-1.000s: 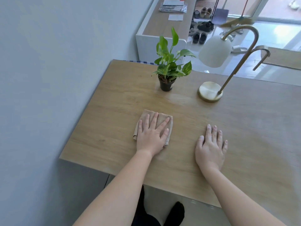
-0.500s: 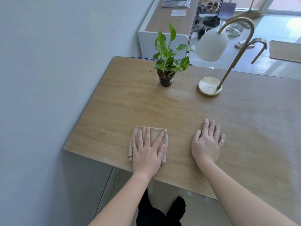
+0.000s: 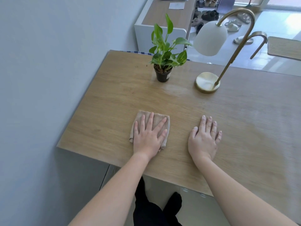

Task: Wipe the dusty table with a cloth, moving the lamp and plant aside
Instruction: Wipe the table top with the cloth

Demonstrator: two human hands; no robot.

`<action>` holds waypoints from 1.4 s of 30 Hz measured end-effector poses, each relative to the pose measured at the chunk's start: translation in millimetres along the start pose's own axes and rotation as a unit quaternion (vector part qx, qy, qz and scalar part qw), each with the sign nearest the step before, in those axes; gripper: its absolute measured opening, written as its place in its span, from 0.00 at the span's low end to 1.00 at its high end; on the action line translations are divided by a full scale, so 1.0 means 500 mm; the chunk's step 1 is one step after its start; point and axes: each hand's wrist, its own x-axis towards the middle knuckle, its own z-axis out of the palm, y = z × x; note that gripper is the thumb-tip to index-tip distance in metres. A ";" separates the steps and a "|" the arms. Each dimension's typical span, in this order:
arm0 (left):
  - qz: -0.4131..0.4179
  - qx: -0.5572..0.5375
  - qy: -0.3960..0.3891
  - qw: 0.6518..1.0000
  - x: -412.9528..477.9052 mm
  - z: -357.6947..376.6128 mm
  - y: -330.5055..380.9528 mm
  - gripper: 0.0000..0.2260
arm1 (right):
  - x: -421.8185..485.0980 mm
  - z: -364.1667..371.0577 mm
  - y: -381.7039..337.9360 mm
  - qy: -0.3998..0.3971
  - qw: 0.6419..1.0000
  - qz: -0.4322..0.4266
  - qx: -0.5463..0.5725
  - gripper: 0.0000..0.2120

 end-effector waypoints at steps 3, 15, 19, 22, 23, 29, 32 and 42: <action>-0.016 -0.006 -0.001 1.000 0.072 -0.018 -0.007 0.26 | -0.001 -0.001 0.000 -0.002 1.000 -0.001 -0.003 0.29; -0.011 -0.014 0.000 1.000 -0.052 0.004 -0.025 0.26 | -0.007 -0.005 0.011 -0.005 1.000 -0.008 -0.005 0.29; -0.012 -0.012 -0.005 1.000 -0.167 0.010 -0.071 0.25 | -0.011 -0.010 0.014 -0.013 1.000 -0.016 -0.002 0.29; -0.008 -0.001 -0.011 1.000 -0.186 -0.010 -0.135 0.25 | -0.015 -0.009 0.006 -0.016 1.000 -0.018 -0.007 0.29; -0.005 0.003 -0.014 1.000 -0.182 -0.019 -0.160 0.24 | -0.018 -0.009 0.003 -0.019 1.000 -0.017 -0.009 0.29; -0.039 0.016 0.003 0.999 -0.118 -0.072 -0.340 0.24 | -0.082 0.006 -0.029 -0.025 0.999 -0.043 -0.014 0.29; -0.065 0.009 0.012 0.998 -0.084 -0.090 -0.432 0.24 | -0.111 0.031 -0.052 -0.022 0.999 -0.040 -0.022 0.29; -0.089 0.013 0.022 0.996 -0.130 -0.067 -0.423 0.27 | -0.126 0.051 -0.058 0.013 0.999 -0.026 -0.036 0.29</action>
